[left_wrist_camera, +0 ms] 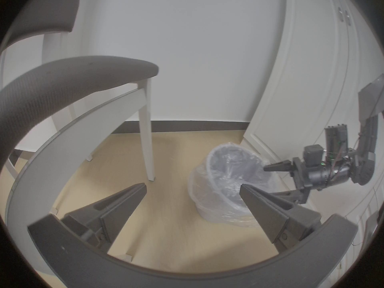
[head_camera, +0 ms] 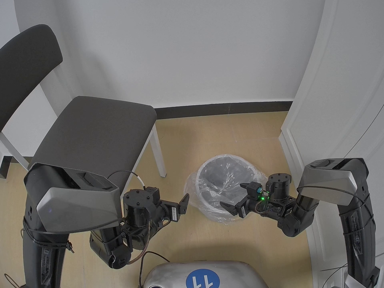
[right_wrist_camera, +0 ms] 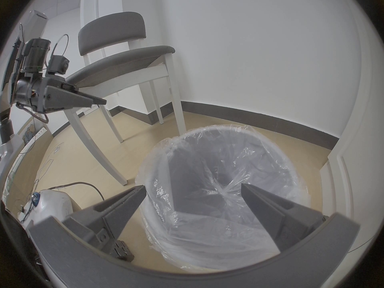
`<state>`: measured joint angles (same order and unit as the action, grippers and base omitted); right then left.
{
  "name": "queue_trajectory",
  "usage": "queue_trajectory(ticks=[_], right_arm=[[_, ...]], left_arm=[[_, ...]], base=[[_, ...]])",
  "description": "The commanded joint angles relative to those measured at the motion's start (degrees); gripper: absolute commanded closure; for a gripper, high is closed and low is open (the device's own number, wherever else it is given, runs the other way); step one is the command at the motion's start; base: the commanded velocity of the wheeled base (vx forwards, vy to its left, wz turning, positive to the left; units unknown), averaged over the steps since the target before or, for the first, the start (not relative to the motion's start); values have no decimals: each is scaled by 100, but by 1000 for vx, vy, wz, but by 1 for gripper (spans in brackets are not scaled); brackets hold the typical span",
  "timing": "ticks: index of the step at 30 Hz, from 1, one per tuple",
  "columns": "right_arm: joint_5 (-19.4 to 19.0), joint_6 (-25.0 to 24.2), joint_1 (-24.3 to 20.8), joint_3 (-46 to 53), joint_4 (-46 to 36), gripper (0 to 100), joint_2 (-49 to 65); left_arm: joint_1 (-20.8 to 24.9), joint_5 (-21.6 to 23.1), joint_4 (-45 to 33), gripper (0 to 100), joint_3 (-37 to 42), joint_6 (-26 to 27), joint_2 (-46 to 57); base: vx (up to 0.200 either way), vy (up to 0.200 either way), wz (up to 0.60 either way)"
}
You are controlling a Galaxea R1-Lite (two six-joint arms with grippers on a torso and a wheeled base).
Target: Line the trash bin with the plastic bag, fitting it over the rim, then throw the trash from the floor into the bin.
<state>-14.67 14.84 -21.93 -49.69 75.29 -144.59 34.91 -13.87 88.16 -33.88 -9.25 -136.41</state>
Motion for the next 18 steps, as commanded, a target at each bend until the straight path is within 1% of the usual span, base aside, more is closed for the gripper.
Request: queue_trajectory(ticks=[1, 4, 5, 9, 12, 15, 18], right_arm=[[-1, 2, -22, 3, 3, 0, -95], [-1, 11, -48, 12, 3, 0, -122], [-1, 11, -48, 12, 3, 100, -122], [-1, 11, -92, 38, 30, 100, -166], [-1, 19, -162, 196, 223, 100, -104], [-1, 19, -277, 390, 443, 100, -95], [-1, 37, -417, 557, 496, 100, -95]], left_arm=[[209, -10, -10, 0, 171, -6, 203], [297, -19, -10, 0, 224, -6, 299], [297, -19, -10, 0, 224, -6, 299], [323, -28, -10, 0, 232, -6, 299], [314, -28, -10, 0, 224, -6, 299], [314, -28, -10, 0, 224, -6, 299], [323, -28, -10, 0, 224, -6, 282]], base=[[0, 0, 0], [0, 0, 0], [0, 0, 0], [0, 0, 0], [0, 0, 0], [0, 0, 0], [0, 0, 0]])
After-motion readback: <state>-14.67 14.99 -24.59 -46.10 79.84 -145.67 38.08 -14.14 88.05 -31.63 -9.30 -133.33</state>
